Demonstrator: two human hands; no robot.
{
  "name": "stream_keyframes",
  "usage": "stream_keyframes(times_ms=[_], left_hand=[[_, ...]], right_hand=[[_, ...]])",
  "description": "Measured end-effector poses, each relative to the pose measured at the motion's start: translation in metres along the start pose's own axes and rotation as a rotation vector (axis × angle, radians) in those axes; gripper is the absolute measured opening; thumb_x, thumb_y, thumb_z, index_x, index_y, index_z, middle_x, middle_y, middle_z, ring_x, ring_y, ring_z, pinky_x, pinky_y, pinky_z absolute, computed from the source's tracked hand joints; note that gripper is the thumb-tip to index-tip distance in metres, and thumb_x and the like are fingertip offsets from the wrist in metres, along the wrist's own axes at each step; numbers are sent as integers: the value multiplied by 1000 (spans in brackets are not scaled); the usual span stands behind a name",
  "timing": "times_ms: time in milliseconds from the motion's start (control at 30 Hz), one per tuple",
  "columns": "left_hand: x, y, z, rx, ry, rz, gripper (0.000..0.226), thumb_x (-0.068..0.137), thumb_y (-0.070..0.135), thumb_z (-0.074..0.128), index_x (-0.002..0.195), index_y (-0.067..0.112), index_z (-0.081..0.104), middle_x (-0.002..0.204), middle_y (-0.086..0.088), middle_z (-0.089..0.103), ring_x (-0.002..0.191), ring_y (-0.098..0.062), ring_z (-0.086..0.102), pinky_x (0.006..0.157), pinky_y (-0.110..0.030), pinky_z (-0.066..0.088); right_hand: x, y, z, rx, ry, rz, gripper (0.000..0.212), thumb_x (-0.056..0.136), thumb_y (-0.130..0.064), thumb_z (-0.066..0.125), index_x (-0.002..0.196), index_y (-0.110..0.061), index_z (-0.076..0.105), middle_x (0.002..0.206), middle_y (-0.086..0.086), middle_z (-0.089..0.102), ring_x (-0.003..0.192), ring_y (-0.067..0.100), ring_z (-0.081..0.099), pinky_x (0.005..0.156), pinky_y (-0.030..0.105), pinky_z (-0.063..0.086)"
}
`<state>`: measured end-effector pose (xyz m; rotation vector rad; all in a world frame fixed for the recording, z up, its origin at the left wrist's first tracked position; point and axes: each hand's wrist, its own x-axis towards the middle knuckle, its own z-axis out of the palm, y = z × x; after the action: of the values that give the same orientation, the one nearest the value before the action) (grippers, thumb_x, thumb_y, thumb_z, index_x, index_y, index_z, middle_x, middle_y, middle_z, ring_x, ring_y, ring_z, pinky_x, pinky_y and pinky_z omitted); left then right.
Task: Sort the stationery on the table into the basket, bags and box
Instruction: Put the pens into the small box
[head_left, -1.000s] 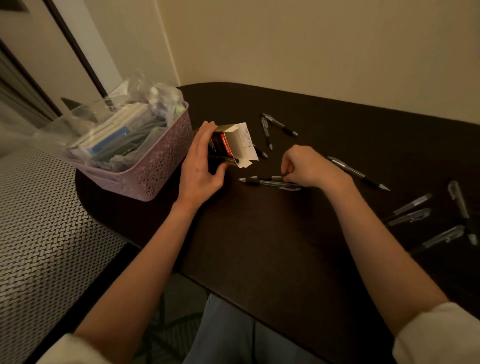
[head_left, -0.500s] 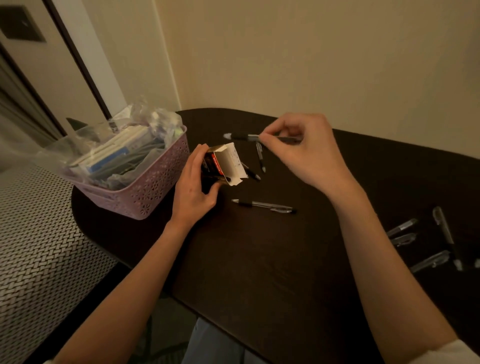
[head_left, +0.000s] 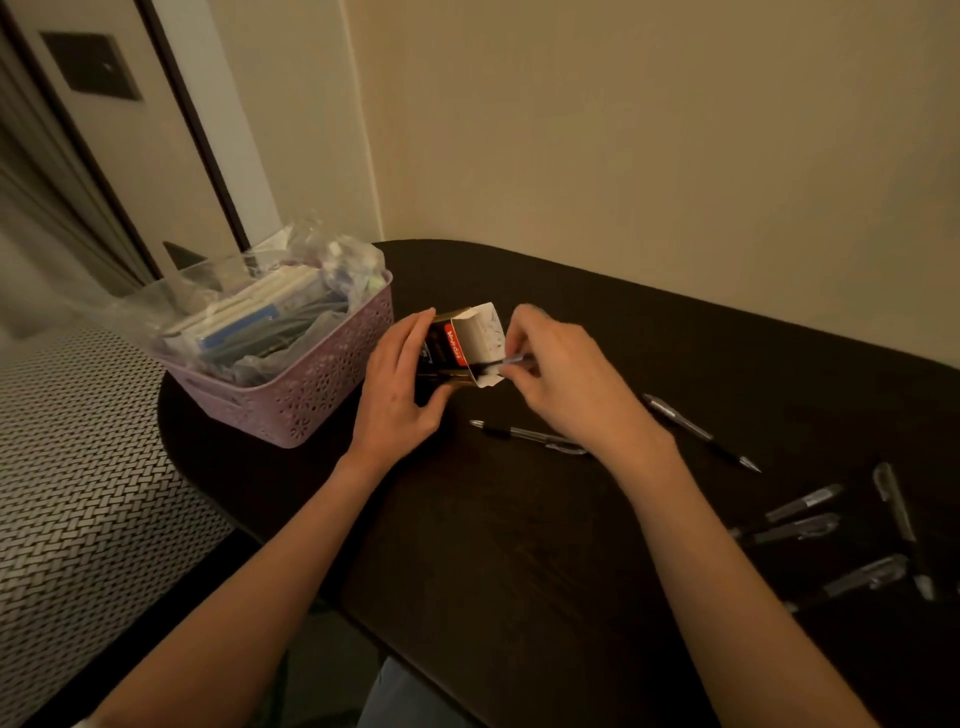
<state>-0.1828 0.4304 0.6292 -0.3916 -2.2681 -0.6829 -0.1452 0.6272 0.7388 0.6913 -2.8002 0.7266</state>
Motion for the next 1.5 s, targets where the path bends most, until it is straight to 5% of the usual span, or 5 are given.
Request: stream_keyframes(times_ms=[200, 367, 533, 733, 1500], left_hand=[[0, -2, 1, 9, -9, 7, 82, 79, 23, 74, 148, 11, 30, 147, -8, 38, 139, -17, 32, 116, -32, 24], [0, -2, 0, 5, -21, 35, 82, 79, 22, 75, 148, 13, 30, 147, -8, 39, 138, -19, 33, 116, -33, 26], [-1, 0, -1, -26, -39, 40, 82, 78, 19, 74, 147, 12, 30, 147, -9, 38, 139, -18, 32, 116, -32, 25], [-1, -1, 0, -48, -41, 23, 83, 78, 15, 75, 148, 11, 31, 149, -9, 37, 141, -18, 31, 116, -28, 23], [-1, -1, 1, -62, -45, 15, 81, 79, 12, 73, 148, 10, 31, 151, -8, 36, 143, -18, 30, 117, -24, 23]], right_hand=[[1, 3, -2, 23, -82, -36, 23, 92, -21, 60, 115, -23, 60, 114, -6, 60, 100, 4, 56, 85, 21, 51], [1, 1, -8, -108, -76, -87, 24, 95, -24, 55, 117, -23, 64, 99, -7, 52, 77, -1, 45, 64, 13, 37], [3, 4, 11, -241, 123, -124, 21, 88, -29, 64, 108, -24, 69, 119, -2, 43, 107, 8, 38, 76, 18, 36], [3, 6, 14, -240, -82, -97, 33, 90, -29, 62, 123, -27, 63, 148, 4, 24, 134, 18, 27, 97, 27, 38], [7, 15, 21, 32, 116, -132, 15, 92, -19, 58, 101, -22, 69, 125, -3, 47, 106, 4, 48, 83, 21, 48]])
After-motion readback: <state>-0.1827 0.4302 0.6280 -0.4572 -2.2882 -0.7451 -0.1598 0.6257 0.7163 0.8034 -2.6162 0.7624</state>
